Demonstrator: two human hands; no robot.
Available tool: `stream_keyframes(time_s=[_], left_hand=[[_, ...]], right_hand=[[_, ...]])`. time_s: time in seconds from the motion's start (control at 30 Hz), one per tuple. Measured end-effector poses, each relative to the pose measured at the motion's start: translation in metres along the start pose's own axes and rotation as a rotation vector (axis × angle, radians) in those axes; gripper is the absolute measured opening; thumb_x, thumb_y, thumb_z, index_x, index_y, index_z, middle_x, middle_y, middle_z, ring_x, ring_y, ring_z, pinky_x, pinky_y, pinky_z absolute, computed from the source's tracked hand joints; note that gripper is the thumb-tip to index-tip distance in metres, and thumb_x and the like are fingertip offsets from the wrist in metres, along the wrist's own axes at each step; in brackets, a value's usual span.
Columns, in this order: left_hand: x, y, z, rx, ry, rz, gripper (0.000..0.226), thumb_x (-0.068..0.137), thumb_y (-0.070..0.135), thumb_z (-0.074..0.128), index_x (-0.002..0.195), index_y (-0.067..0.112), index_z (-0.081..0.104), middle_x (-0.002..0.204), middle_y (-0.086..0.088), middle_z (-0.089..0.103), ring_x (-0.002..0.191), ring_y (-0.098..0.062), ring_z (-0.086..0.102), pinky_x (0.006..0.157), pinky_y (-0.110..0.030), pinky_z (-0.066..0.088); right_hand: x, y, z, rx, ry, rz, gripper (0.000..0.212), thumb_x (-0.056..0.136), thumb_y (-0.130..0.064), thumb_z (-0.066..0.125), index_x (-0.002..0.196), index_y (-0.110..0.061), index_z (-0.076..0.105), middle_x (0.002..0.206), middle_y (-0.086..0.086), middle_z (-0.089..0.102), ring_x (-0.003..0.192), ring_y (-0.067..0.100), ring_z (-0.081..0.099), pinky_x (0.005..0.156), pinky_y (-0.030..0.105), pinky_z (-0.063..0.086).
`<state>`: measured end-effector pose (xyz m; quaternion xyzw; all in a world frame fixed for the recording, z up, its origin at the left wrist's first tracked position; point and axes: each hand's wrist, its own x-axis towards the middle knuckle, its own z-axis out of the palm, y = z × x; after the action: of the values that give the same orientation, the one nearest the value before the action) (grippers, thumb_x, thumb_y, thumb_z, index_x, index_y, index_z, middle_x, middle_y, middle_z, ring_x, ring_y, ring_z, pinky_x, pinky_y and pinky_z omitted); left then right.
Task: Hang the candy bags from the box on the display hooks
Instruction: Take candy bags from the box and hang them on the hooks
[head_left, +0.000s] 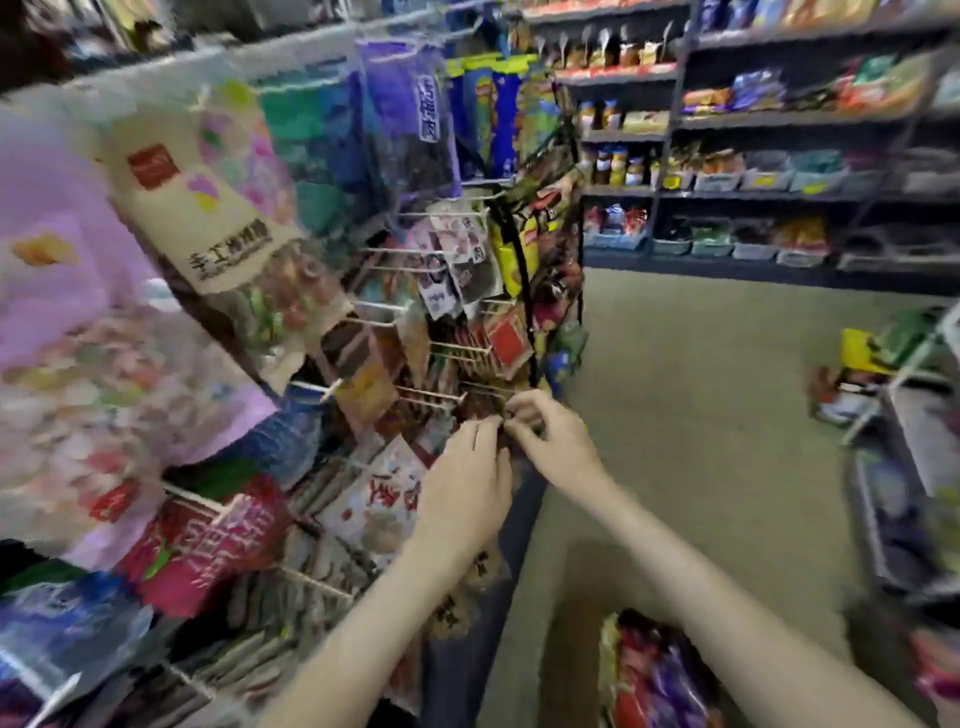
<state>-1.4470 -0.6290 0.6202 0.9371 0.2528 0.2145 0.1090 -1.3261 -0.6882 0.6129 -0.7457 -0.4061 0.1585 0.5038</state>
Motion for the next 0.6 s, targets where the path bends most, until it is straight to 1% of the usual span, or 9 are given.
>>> stream_keyframes(time_s=[0.1, 0.2, 0.27, 0.3, 0.33, 0.4, 0.43, 0.5, 0.6], left_hand=[[-0.010, 0.018, 0.082, 0.006, -0.222, 0.078, 0.033, 0.094, 0.021, 0.040, 0.122, 0.016, 0.058, 0.112, -0.003, 0.062, 0.104, -0.024, 0.061, 0.077, -0.035, 0.049], [-0.034, 0.034, 0.171, 0.018, -0.489, 0.111, 0.033, 0.097, 0.023, 0.041, 0.126, 0.015, 0.054, 0.118, -0.008, 0.059, 0.110, -0.029, 0.057, 0.087, -0.039, 0.046], [-0.059, 0.045, 0.223, -0.027, -0.632, 0.114, 0.043, 0.095, 0.032, 0.031, 0.125, 0.013, 0.055, 0.116, -0.012, 0.060, 0.107, -0.034, 0.059, 0.084, -0.042, 0.050], [-0.078, 0.050, 0.250, -0.053, -0.698, 0.122, 0.050, 0.091, 0.037, 0.025, 0.122, 0.012, 0.056, 0.113, -0.014, 0.061, 0.103, -0.036, 0.061, 0.081, -0.045, 0.051], [-0.095, 0.055, 0.276, -0.074, -0.757, 0.132, 0.054, 0.090, 0.039, 0.023, 0.120, 0.011, 0.057, 0.110, -0.015, 0.061, 0.100, -0.037, 0.061, 0.080, -0.046, 0.052], [-0.132, 0.060, 0.326, -0.083, -0.879, 0.144, 0.046, 0.094, 0.036, 0.028, 0.122, 0.011, 0.055, 0.113, -0.014, 0.060, 0.104, -0.035, 0.059, 0.082, -0.045, 0.050], [-0.151, 0.062, 0.351, -0.096, -0.943, 0.146, 0.039, 0.096, 0.031, 0.033, 0.124, 0.012, 0.053, 0.116, -0.013, 0.058, 0.106, -0.034, 0.058, 0.083, -0.044, 0.049], [-0.182, 0.061, 0.395, -0.121, -1.043, 0.160, 0.032, 0.097, 0.020, 0.040, 0.126, 0.012, 0.052, 0.118, -0.014, 0.056, 0.107, -0.035, 0.057, 0.085, -0.044, 0.048], [-0.221, 0.046, 0.453, -0.106, -1.124, 0.166, 0.031, 0.096, 0.018, 0.043, 0.125, 0.015, 0.053, 0.117, -0.013, 0.057, 0.104, -0.034, 0.058, 0.081, -0.041, 0.048]], right_hand=[[-0.038, 0.089, -0.027, -0.023, 0.091, 0.265, 0.017, 0.089, -0.008, 0.061, 0.106, -0.009, 0.060, 0.085, -0.002, 0.056, 0.075, 0.014, 0.052, 0.073, 0.022, 0.041], [-0.092, 0.186, -0.052, -0.030, 0.153, 0.548, 0.023, 0.088, -0.006, 0.061, 0.111, 0.001, 0.058, 0.083, 0.001, 0.054, 0.072, 0.015, 0.048, 0.071, 0.020, 0.035], [-0.141, 0.247, -0.062, -0.076, 0.154, 0.705, 0.020, 0.087, -0.006, 0.062, 0.107, 0.000, 0.059, 0.080, 0.002, 0.055, 0.073, 0.016, 0.051, 0.073, 0.025, 0.040], [-0.168, 0.276, -0.063, -0.085, 0.147, 0.791, 0.019, 0.087, -0.006, 0.062, 0.105, -0.001, 0.060, 0.081, 0.005, 0.058, 0.077, 0.018, 0.054, 0.076, 0.028, 0.042], [-0.196, 0.304, -0.061, -0.089, 0.142, 0.884, 0.018, 0.086, -0.006, 0.062, 0.104, -0.003, 0.060, 0.084, 0.009, 0.061, 0.081, 0.020, 0.057, 0.075, 0.028, 0.042], [-0.248, 0.356, -0.052, -0.096, 0.136, 1.047, 0.017, 0.086, -0.006, 0.061, 0.103, -0.004, 0.060, 0.090, 0.014, 0.065, 0.087, 0.026, 0.061, 0.070, 0.024, 0.037], [-0.272, 0.382, -0.044, -0.097, 0.131, 1.121, 0.017, 0.086, -0.007, 0.061, 0.103, -0.003, 0.059, 0.093, 0.015, 0.066, 0.090, 0.028, 0.062, 0.069, 0.024, 0.035], [-0.315, 0.429, -0.023, -0.108, 0.095, 1.241, 0.019, 0.087, -0.009, 0.061, 0.104, -0.002, 0.059, 0.098, 0.016, 0.067, 0.094, 0.030, 0.062, 0.070, 0.027, 0.036], [-0.362, 0.485, 0.016, -0.056, 0.051, 1.414, 0.023, 0.088, -0.015, 0.060, 0.105, 0.000, 0.057, 0.101, 0.018, 0.067, 0.096, 0.032, 0.062, 0.069, 0.031, 0.036]])
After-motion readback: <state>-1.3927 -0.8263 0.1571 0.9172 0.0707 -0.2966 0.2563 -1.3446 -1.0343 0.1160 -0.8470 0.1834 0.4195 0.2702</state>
